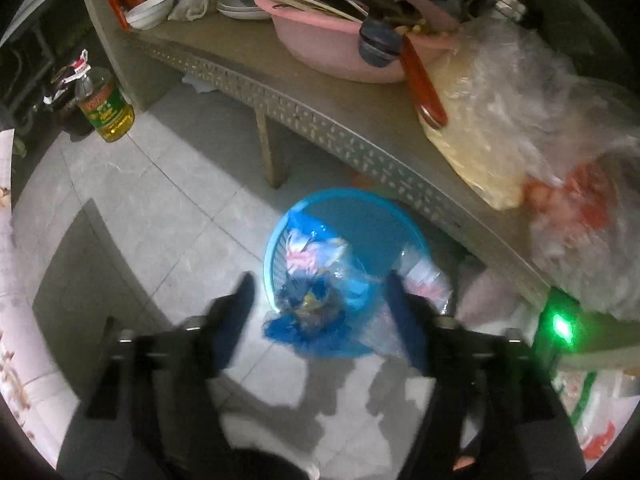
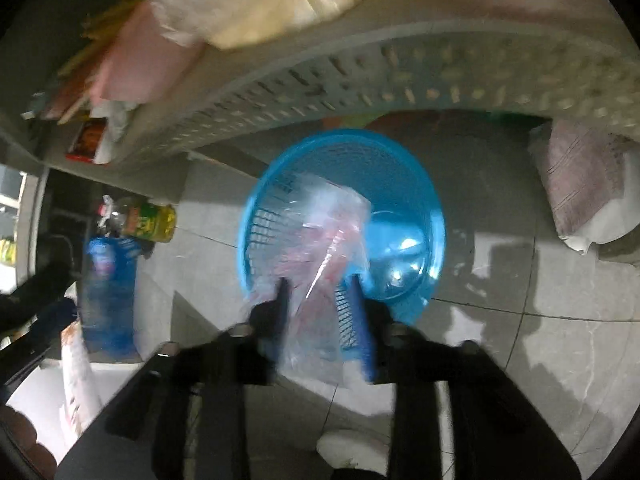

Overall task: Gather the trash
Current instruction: 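Open both tools over the blue wastebasket to drop the wrapper and bag, then move both tools back to the table and grasp the tan paper with the left tool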

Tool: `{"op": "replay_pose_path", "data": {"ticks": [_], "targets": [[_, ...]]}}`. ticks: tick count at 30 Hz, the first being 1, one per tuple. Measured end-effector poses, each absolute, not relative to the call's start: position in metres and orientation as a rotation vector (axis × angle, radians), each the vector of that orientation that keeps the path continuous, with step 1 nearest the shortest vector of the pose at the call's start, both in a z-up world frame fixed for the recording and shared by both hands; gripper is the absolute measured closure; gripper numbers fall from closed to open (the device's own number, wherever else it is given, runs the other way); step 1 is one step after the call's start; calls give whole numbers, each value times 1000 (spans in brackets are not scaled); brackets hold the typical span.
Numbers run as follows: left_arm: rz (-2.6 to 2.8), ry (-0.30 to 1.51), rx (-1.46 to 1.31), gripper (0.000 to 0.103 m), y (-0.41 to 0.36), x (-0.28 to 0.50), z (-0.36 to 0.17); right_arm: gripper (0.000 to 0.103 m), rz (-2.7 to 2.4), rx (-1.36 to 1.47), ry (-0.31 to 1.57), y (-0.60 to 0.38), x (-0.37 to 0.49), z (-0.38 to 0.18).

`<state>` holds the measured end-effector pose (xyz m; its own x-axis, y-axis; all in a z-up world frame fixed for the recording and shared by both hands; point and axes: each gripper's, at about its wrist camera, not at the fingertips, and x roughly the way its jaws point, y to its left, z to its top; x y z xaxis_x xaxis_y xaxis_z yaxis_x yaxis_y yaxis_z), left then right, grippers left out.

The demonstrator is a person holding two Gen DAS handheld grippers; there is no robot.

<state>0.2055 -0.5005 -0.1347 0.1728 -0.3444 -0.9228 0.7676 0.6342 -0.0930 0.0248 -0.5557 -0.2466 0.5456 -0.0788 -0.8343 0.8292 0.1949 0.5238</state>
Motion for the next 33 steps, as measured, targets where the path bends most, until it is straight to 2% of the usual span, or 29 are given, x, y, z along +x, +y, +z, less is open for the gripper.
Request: {"op": "replay_pose_path", "data": {"ticks": [1,2,6,11,15,18,20,26,33], "targets": [[-823,1139,445,31,-505,205,-139,58,-751,1208,787,-557,25,-251],[-824,1144,448,28,-503,207,-140,57,-768,1200,801,-558,25,-256],[-843,1149,448,27,-497,205,-138,55,-777,1194,820,-550,13,-265],[-862,1087,417,26,-474,202,-110,53,-776,1158,832,-535,-1,-256],[-887,1035,388,26,-451,191,-82,47,-777,1059,848,-513,-14,-229],[-942,1014,376,26,-423,177,-59,37,-779,965,850,-497,-19,-202],[-969,1022,360,26,-402,170,-44,25,-785,882,853,-483,-21,-182],[-953,1010,268,24,-310,155,-4,7,-786,670,847,-449,-21,-128],[-856,995,80,20,-191,143,18,6,-723,400,814,-403,-2,-58]]}}
